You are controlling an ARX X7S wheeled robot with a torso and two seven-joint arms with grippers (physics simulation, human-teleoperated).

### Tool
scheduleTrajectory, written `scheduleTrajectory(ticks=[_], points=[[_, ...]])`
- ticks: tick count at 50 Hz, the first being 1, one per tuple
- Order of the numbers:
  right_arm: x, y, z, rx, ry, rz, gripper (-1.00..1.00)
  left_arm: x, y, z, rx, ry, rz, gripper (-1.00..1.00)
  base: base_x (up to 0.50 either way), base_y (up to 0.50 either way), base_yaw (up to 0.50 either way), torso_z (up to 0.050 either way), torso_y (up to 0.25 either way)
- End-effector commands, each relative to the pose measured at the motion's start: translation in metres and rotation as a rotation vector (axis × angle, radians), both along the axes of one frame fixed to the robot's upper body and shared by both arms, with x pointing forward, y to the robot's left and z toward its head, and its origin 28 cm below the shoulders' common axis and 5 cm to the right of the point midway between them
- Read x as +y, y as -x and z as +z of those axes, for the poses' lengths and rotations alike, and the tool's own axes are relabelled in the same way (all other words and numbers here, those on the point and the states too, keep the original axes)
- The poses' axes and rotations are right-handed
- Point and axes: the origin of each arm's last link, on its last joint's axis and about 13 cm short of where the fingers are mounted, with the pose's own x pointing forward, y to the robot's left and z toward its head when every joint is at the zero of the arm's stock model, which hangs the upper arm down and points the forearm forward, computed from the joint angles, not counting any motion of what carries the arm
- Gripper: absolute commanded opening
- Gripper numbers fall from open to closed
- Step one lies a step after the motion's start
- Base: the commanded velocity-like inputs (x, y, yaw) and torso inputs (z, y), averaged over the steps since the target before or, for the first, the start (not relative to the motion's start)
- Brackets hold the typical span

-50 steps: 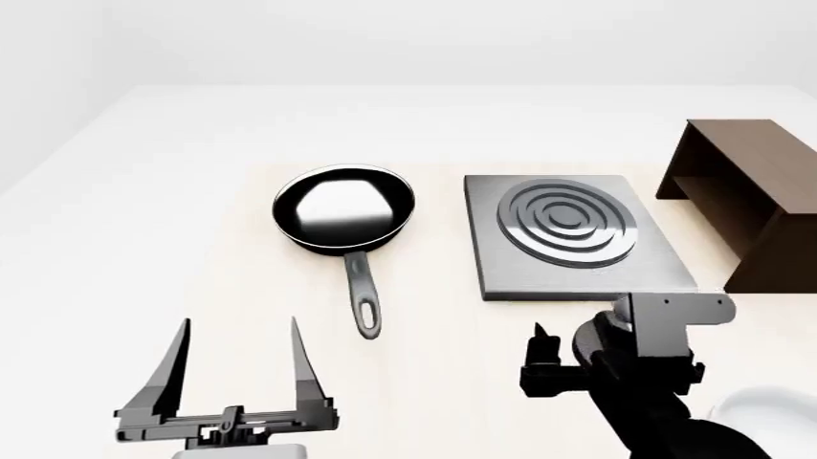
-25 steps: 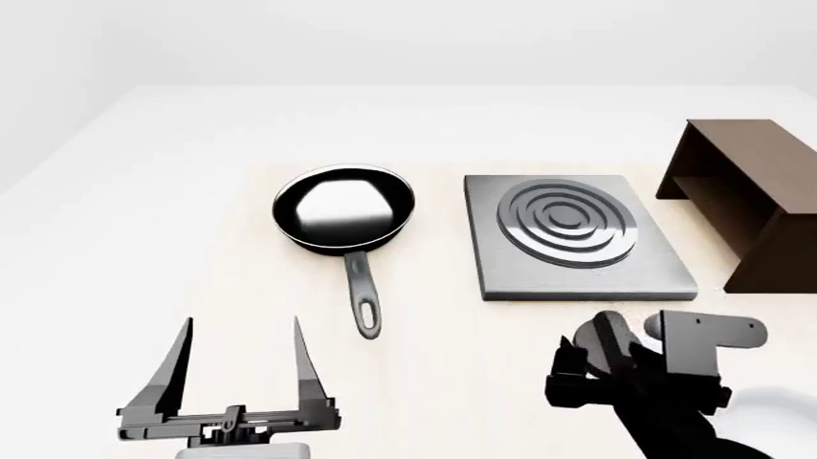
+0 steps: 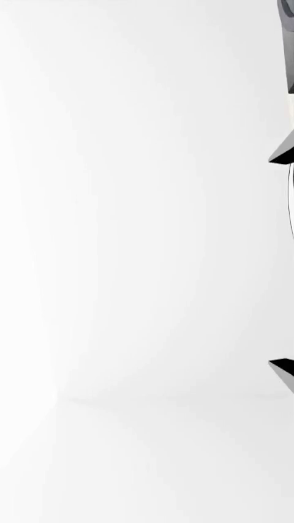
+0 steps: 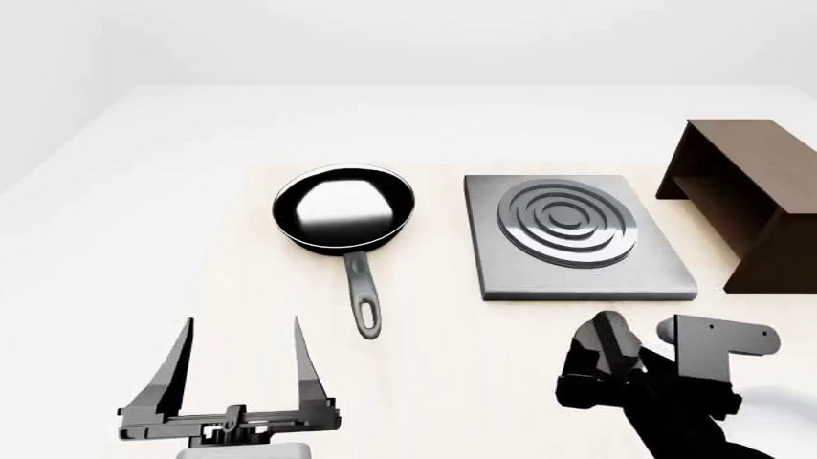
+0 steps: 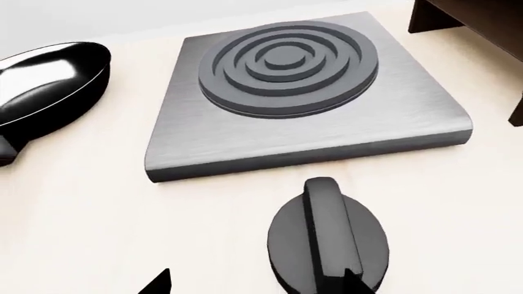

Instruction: Turn on the stove.

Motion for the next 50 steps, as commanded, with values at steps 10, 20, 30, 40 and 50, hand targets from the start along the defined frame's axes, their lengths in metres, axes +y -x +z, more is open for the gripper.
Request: scheduleTrajectory(ticks=[10,20,30,40,50], points=[[0.007,0.002,0.002,-0.007,0.000,0.037,1.00,0.000,0.001,0.001,-0.001,0.000,0.000,1.00,0.00,0.00,0.00,0.000,0.000],[0.008,-0.002,-0.008,0.012,-0.010,0.041,1.00,0.000,0.001,0.002,0.000,0.002,0.001,1.00,0.00,0.00,0.00,0.000,0.000],[0.013,-0.008,-0.010,0.017,-0.013,0.062,1.00,0.000,0.000,0.001,-0.001,0.003,0.001,1.00,0.00,0.00,0.00,0.000,0.000],[0.014,-0.015,-0.014,0.029,-0.010,0.054,1.00,0.000,0.000,0.000,-0.003,0.005,0.001,1.00,0.00,0.00,0.00,0.000,0.000],[0.010,-0.019,-0.022,0.043,-0.009,0.038,1.00,0.000,-0.001,-0.001,-0.002,0.002,0.000,1.00,0.00,0.00,0.00,0.000,0.000]])
